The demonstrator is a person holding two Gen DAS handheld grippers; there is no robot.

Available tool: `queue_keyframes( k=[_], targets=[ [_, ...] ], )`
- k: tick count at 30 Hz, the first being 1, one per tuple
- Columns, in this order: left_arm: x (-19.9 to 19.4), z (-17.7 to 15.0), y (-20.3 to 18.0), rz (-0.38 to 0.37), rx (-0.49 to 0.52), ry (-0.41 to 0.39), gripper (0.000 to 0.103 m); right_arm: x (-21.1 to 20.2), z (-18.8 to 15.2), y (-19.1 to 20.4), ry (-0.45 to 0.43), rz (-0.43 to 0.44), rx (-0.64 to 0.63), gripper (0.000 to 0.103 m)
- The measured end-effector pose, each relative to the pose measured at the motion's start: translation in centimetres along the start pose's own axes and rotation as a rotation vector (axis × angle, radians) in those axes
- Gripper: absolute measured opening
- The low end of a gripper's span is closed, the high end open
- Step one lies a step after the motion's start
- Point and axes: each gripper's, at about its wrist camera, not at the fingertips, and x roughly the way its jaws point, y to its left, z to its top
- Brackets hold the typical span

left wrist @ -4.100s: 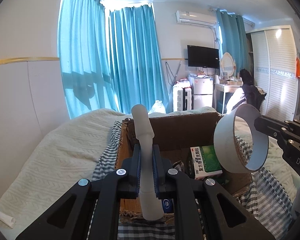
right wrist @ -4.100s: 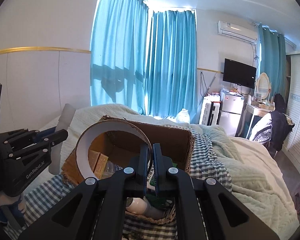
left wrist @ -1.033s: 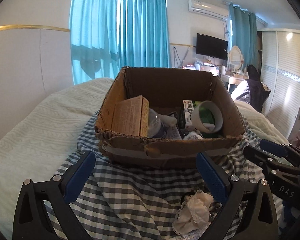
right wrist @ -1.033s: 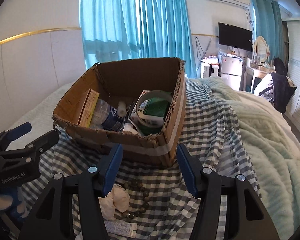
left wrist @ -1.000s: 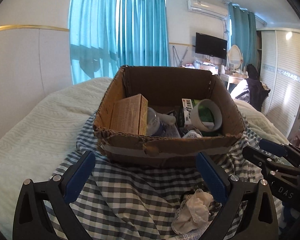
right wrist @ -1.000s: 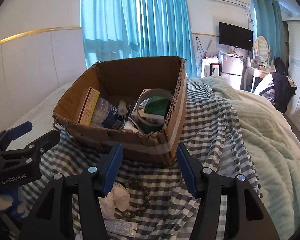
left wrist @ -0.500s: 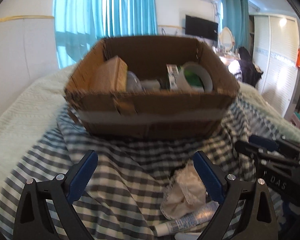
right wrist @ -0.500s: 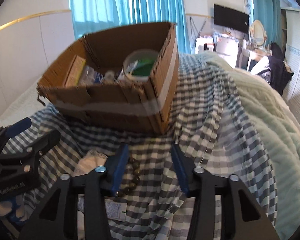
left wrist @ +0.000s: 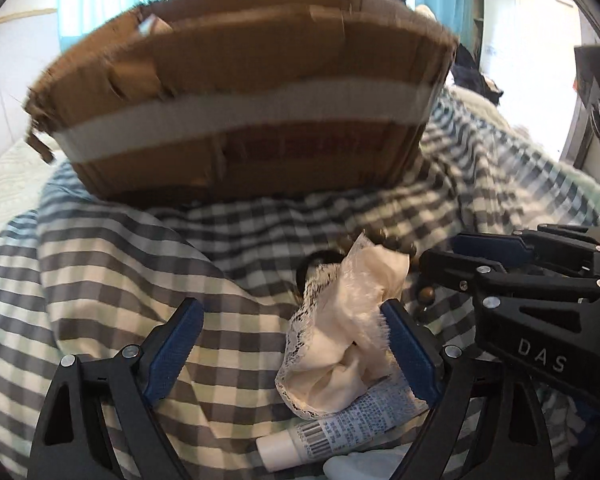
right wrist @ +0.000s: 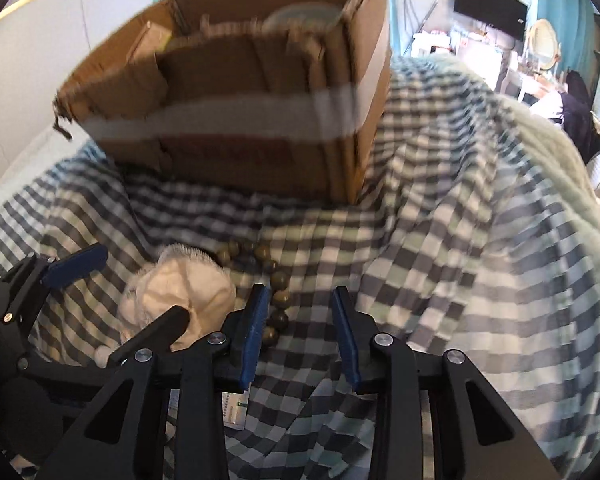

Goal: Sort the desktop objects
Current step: 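Grasp the white lace cloth with the left gripper while the right grasps the brown bead bracelet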

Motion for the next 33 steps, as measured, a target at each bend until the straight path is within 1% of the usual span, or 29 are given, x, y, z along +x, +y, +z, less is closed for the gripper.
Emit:
queue_keyframes(
  k=[1, 2, 4, 5, 6, 8, 10, 11, 12, 14, 16, 17, 18, 20, 26, 30, 33],
  targets=[
    [0.4, -0.1, 0.0, -0.004, 0.005, 0.012, 0.089, 0.4, -0.1, 0.1, 0.013, -0.006, -0.006, 0.033],
    [0.6, -0.2, -0.1, -0.01, 0.009, 0.022, 0.082, 0.8, -0.2, 0.3, 0.026, -0.018, -0.014, 0.033],
    [0.7, -0.3, -0.3, -0.011, 0.025, 0.028, 0.076, 1.4, -0.3, 0.5, 0.044, -0.02, -0.025, 0.033],
    [0.7, -0.4, -0.5, -0.016, 0.037, 0.026, 0.067, 1.6, -0.3, 0.6, 0.048, -0.025, -0.029, 0.033],
    [0.7, -0.4, -0.7, -0.024, 0.052, 0.029, 0.061, 1.7, -0.3, 0.7, 0.052, -0.028, -0.031, 0.033],
    [0.5, -0.6, -1.4, -0.018, 0.093, 0.028, 0.043, 2.0, -0.4, 1.0, 0.064, -0.046, -0.042, 0.033],
    [0.3, -0.8, -1.9, -0.022, 0.125, 0.023, 0.034, 2.2, -0.5, 1.2, 0.068, -0.062, -0.054, 0.033],
    [0.1, -0.8, -2.0, -0.019, 0.136, 0.02, 0.03, 2.2, -0.5, 1.3, 0.069, -0.067, -0.059, 0.033],
    [-0.1, -0.8, -1.9, -0.019, 0.138, 0.019, 0.029, 2.2, -0.6, 1.3, 0.071, -0.068, -0.059, 0.033],
    [-0.5, -0.7, -1.2, -0.034, 0.113, 0.021, 0.023, 2.2, -0.6, 1.3, 0.077, -0.072, -0.058, 0.033],
    [-0.9, -0.4, -0.3, -0.044, 0.084, 0.019, 0.015, 2.2, -0.8, 1.5, 0.076, -0.108, -0.066, 0.027],
    [-1.3, -0.3, 0.3, -0.039, 0.07, 0.01, 0.014, 2.1, -0.9, 1.5, 0.075, -0.125, -0.06, 0.019],
    [-1.5, -0.2, 0.7, -0.036, 0.061, 0.005, 0.013, 1.9, -0.9, 1.3, 0.07, -0.125, -0.049, 0.015],
    [-2.2, 0.1, 1.6, -0.016, 0.046, -0.008, 0.01, 1.3, -1.0, 0.7, 0.054, -0.111, -0.014, 0.011],
    [-3.7, 1.0, 4.0, 0.006, -0.03, -0.035, 0.009, -0.8, -0.9, 0.1, -0.01, -0.086, 0.033, 0.011],
    [-4.8, 1.5, 5.1, 0.006, -0.051, -0.058, 0.008, -2.8, -1.0, 0.0, -0.07, -0.075, 0.053, 0.011],
    [-6.2, 1.7, 5.9, 0.002, -0.06, -0.078, 0.008, -3.9, -1.0, 0.0, -0.102, -0.046, 0.072, 0.011]
  ],
)
